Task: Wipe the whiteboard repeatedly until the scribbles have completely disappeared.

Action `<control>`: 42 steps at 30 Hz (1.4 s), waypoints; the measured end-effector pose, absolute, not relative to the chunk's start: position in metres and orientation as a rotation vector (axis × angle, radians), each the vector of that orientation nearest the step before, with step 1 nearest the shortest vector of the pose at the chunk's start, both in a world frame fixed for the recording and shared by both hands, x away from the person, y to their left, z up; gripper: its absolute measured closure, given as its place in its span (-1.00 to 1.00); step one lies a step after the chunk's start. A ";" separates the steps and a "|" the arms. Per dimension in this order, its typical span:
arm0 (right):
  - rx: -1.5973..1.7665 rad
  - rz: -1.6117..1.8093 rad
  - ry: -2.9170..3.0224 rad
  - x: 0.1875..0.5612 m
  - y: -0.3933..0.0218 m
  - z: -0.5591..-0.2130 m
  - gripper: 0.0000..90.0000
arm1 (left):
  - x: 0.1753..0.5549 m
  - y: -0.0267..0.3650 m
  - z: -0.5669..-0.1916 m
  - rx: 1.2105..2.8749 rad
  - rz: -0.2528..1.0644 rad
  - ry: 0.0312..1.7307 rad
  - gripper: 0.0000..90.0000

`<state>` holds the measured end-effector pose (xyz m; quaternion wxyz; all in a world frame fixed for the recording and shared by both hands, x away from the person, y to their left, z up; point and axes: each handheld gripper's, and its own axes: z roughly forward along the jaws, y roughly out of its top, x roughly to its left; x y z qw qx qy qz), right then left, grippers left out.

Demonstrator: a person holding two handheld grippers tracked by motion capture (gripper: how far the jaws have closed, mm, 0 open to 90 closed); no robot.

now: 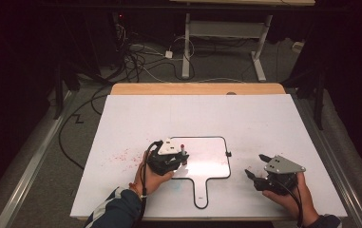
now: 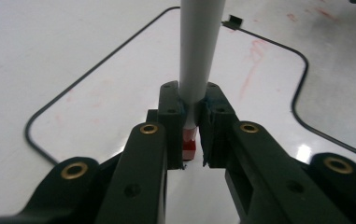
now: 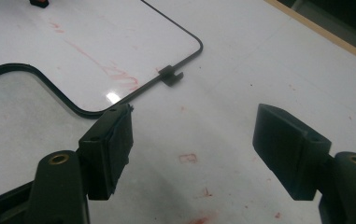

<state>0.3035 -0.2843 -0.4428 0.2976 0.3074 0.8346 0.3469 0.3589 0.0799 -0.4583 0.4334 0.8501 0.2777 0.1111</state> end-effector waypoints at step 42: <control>0.806 0.910 2.214 0.303 -0.286 -0.442 -0.35 | 0.354 0.071 -0.456 2.134 0.264 0.717 0.76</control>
